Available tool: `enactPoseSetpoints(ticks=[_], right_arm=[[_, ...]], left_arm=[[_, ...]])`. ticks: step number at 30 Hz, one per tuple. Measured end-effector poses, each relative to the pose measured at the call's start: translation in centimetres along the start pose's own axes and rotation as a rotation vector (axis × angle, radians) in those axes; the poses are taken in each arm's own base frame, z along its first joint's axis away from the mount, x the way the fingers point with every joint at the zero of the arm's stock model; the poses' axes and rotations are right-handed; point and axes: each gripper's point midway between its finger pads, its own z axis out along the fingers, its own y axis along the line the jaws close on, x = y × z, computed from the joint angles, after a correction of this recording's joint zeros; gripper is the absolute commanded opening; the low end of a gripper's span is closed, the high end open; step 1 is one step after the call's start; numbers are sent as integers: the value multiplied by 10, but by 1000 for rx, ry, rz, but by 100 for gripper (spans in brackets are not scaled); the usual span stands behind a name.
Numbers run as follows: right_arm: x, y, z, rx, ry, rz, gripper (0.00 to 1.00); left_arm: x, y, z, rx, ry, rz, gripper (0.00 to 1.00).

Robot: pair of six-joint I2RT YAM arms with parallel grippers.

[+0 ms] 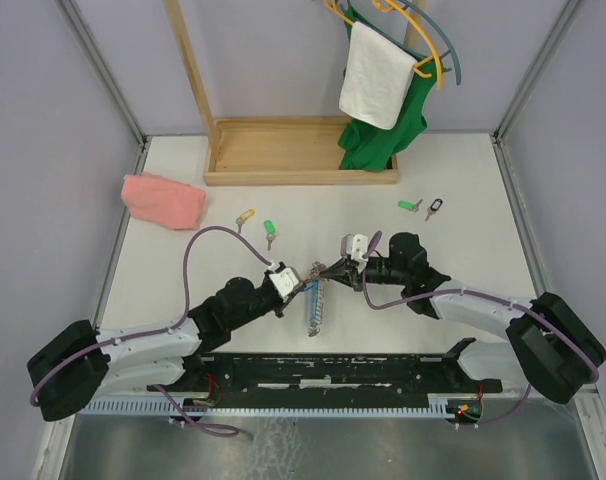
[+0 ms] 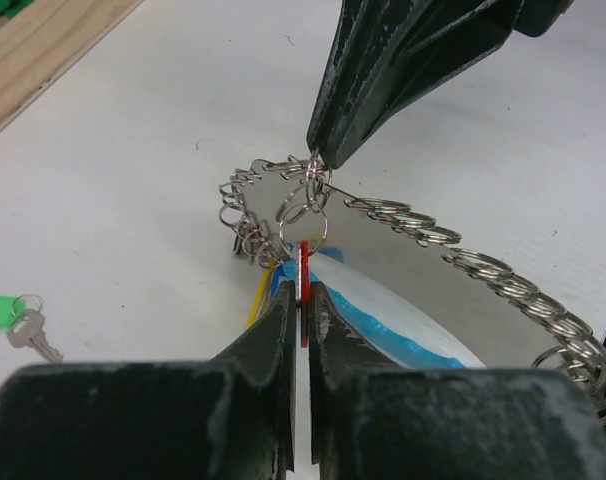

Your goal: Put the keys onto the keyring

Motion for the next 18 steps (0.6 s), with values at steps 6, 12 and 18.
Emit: enactPoseSetpoints(ticks=[6, 12, 18], right_arm=[[1, -7, -5, 119, -66, 106, 1], [-2, -9, -19, 190, -70, 115, 1], [-6, -10, -32, 225, -45, 76, 17]], left_arm=[[8, -4, 17, -4, -8, -78, 3], [-2, 3, 17, -40, -20, -91, 3], [-21, 11, 17, -55, -14, -50, 3]])
